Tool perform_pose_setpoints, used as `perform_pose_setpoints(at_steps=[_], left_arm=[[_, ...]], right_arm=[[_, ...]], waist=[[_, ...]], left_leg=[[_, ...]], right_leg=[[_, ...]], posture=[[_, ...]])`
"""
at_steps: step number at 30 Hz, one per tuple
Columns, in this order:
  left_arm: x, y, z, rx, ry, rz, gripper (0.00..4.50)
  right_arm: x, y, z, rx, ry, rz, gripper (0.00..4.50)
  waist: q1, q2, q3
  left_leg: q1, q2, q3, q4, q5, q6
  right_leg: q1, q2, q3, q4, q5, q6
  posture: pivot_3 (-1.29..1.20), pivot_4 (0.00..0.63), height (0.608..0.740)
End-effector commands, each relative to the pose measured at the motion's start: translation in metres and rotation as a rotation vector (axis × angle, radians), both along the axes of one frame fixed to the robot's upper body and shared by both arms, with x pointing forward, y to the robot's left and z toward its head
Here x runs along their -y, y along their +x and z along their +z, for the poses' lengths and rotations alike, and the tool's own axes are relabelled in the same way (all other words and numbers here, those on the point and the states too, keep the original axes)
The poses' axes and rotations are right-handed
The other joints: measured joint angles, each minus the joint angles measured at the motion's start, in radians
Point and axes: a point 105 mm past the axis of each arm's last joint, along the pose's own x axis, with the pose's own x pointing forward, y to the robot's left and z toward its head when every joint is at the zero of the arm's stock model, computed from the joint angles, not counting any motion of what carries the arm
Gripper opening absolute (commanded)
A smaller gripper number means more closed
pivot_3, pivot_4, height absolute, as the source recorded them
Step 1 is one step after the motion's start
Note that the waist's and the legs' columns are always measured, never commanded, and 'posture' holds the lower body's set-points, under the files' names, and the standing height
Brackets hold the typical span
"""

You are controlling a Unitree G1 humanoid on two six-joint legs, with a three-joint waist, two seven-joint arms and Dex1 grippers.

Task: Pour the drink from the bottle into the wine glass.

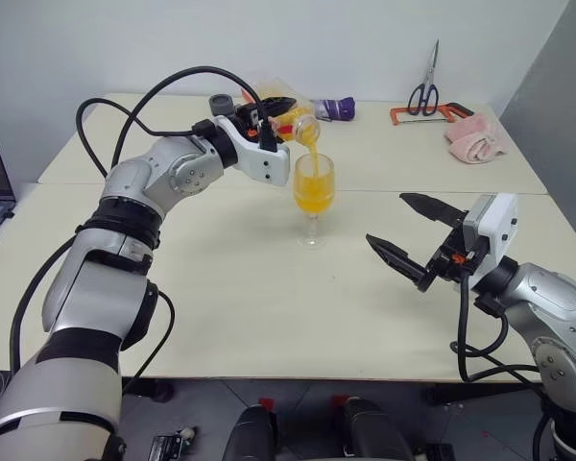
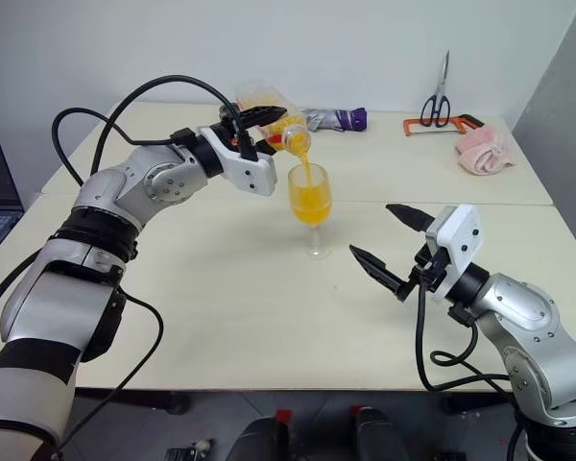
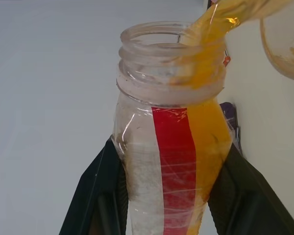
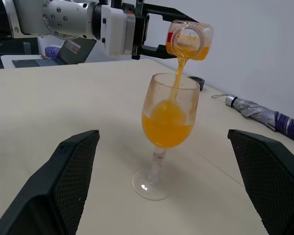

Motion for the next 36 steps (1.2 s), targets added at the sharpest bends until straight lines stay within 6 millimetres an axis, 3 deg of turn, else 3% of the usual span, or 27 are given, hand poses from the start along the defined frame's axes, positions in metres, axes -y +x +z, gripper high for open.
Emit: perform_pose_setpoints(at_steps=[1, 36], left_arm=[[0.0037, -0.0061, 0.0277, 0.085, -0.017, -0.026, 1.71], [0.0013, 0.0002, 0.0223, 0.011, -0.104, 0.001, 1.71]], right_arm=[[-0.0056, -0.0083, 0.0084, 0.042, -0.011, 0.034, 4.50], [-0.0101, -0.0077, 0.0099, 0.042, -0.016, 0.040, 4.50]], waist=[[0.000, 0.000, 0.000], [0.000, 0.000, 0.000]], left_leg=[[0.000, 0.000, 0.000, 0.000, 0.000, 0.000], [0.000, 0.000, 0.000, 0.000, 0.000, 0.000]], right_leg=[[0.000, 0.000, 0.000, 0.000, 0.000, 0.000], [0.000, 0.000, 0.000, 0.001, 0.000, 0.000]], posture=[[0.00, 0.150, 0.740], [0.00, 0.150, 0.740]])
